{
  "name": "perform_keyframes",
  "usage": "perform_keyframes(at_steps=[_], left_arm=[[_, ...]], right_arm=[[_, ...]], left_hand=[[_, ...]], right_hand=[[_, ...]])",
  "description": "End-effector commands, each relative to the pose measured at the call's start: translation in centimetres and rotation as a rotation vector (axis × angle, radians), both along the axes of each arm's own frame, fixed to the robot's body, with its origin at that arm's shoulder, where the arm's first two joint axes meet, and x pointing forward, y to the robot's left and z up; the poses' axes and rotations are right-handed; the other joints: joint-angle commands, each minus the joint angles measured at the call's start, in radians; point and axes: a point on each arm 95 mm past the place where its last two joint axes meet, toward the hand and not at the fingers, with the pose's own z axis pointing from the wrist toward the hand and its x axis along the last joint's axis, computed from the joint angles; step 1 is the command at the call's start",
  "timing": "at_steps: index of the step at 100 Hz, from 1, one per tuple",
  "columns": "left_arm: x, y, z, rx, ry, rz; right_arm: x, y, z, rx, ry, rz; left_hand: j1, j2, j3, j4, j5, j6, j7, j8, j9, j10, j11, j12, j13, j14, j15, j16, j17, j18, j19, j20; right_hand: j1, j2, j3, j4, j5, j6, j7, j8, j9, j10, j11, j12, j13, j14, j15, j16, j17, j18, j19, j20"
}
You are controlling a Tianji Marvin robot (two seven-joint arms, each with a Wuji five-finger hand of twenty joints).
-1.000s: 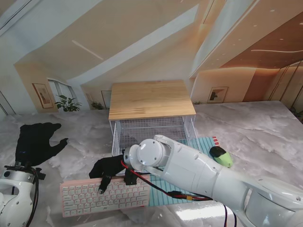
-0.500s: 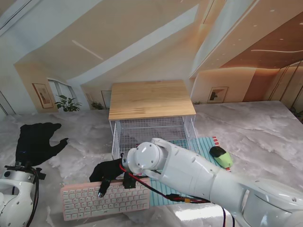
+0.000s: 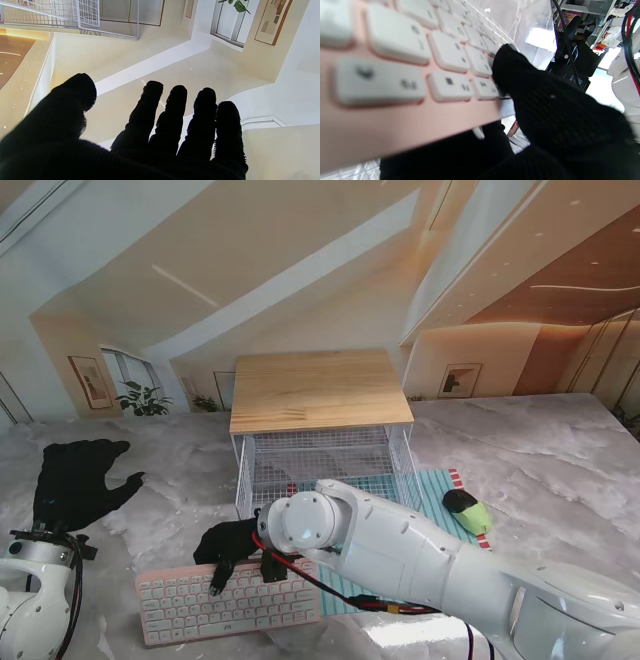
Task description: Unroll the mouse pad and set up the keyboard and mouse from the tabletop organizer
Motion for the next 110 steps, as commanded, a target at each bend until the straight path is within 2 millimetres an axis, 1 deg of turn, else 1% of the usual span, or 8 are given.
perform_keyframes(at_steps=[1, 26, 44, 71, 81, 99, 103, 110], left_arm=[[0.0, -0.2, -0.2, -0.001, 0.015, -0.007], [0.0, -0.2, -0.2, -0.002, 0.012, -0.006], [0.0, -0.2, -0.1, -0.004, 0.011, -0.007], [0.1, -0.3, -0.1, -0.004, 0.011, -0.011], [0.1, -0.3, -0.1, -0.005, 0.011, -0.012], [0.2, -0.3, -0.1, -0.004, 0.011, -0.015], [0.2, -0.3, -0.1, -0.004, 0.011, -0.015], [0.2, -0.3, -0.1, -0.004, 0.012, -0.016]], right_arm=[[-0.6, 0.2, -0.4, -0.006, 0.005, 0.008], [-1.0, 0.1, -0.9, -0.018, -0.010, 0.001], [-1.7, 0.0, -1.1, -0.030, -0.032, -0.002], [-2.6, 0.0, -1.5, -0.065, -0.071, -0.027], [-2.8, -0.1, -1.7, -0.076, -0.088, -0.037], [-2.7, -0.5, -1.8, -0.062, -0.086, -0.072], [-2.7, -0.6, -1.8, -0.057, -0.078, -0.078], [-2.7, -0.7, -1.8, -0.049, -0.067, -0.087]], left_hand=[[-0.007, 0.006, 0.018, -0.019, -0.007, 0.008, -0.014, -0.010, -0.029, -0.015, -0.008, -0.007, -0.040, -0.014, -0.010, -0.004, -0.021, -0.024, -0.014, -0.008], [-0.007, 0.005, 0.018, -0.019, -0.007, 0.008, -0.014, -0.010, -0.028, -0.015, -0.008, -0.008, -0.040, -0.014, -0.010, -0.004, -0.020, -0.024, -0.013, -0.008], [-0.007, 0.006, 0.018, -0.019, -0.008, 0.009, -0.014, -0.010, -0.028, -0.015, -0.008, -0.008, -0.039, -0.015, -0.010, -0.004, -0.021, -0.024, -0.014, -0.008], [-0.008, 0.006, 0.018, -0.019, -0.008, 0.007, -0.014, -0.010, -0.028, -0.015, -0.008, -0.008, -0.039, -0.015, -0.010, -0.004, -0.021, -0.025, -0.014, -0.008], [-0.007, 0.005, 0.018, -0.019, -0.007, 0.008, -0.014, -0.010, -0.028, -0.013, -0.008, -0.008, -0.040, -0.016, -0.010, -0.004, -0.021, -0.025, -0.014, -0.008], [-0.008, 0.005, 0.019, -0.019, -0.007, 0.008, -0.013, -0.010, -0.028, -0.015, -0.008, -0.008, -0.040, -0.015, -0.011, -0.005, -0.021, -0.025, -0.014, -0.008], [-0.007, 0.005, 0.019, -0.018, -0.007, 0.008, -0.013, -0.010, -0.028, -0.015, -0.008, -0.008, -0.039, -0.016, -0.011, -0.005, -0.021, -0.025, -0.013, -0.008], [-0.008, 0.005, 0.019, -0.019, -0.007, 0.008, -0.013, -0.010, -0.027, -0.015, -0.008, -0.008, -0.039, -0.016, -0.011, -0.004, -0.021, -0.025, -0.013, -0.008]], right_hand=[[0.088, 0.096, 0.067, 0.056, 0.011, -0.109, 0.068, -0.005, -0.040, 0.004, -0.004, -0.014, -0.022, 0.031, -0.008, -0.006, -0.001, -0.021, -0.009, -0.046], [0.062, 0.089, 0.053, 0.060, -0.006, -0.087, 0.052, -0.045, -0.068, 0.012, -0.003, -0.045, -0.040, 0.037, -0.047, -0.013, -0.023, -0.006, -0.017, -0.069], [0.009, 0.090, 0.059, 0.062, -0.019, -0.066, 0.014, -0.080, -0.108, 0.011, -0.005, -0.056, -0.063, 0.036, -0.124, 0.003, -0.060, 0.010, -0.028, -0.102], [-0.029, 0.112, 0.057, 0.071, -0.016, -0.036, -0.052, -0.086, -0.149, 0.021, -0.010, -0.044, -0.088, 0.056, -0.193, 0.019, -0.103, 0.035, -0.058, -0.158], [-0.056, 0.123, 0.058, 0.082, -0.009, -0.026, -0.121, -0.064, -0.174, 0.022, -0.025, -0.032, -0.110, 0.065, -0.233, 0.023, -0.136, 0.050, -0.070, -0.210], [-0.131, 0.151, 0.064, 0.141, 0.004, -0.015, -0.252, -0.025, -0.209, 0.020, -0.050, -0.040, -0.149, 0.083, -0.301, 0.008, -0.194, 0.083, -0.107, -0.274], [-0.159, 0.164, 0.058, 0.179, 0.011, -0.011, -0.303, 0.025, -0.216, 0.019, -0.062, -0.044, -0.162, 0.090, -0.323, 0.004, -0.216, 0.095, -0.118, -0.297], [-0.192, 0.165, 0.042, 0.187, 0.003, -0.009, -0.329, 0.036, -0.225, 0.020, -0.077, -0.050, -0.183, 0.102, -0.343, -0.002, -0.241, 0.108, -0.131, -0.307]])
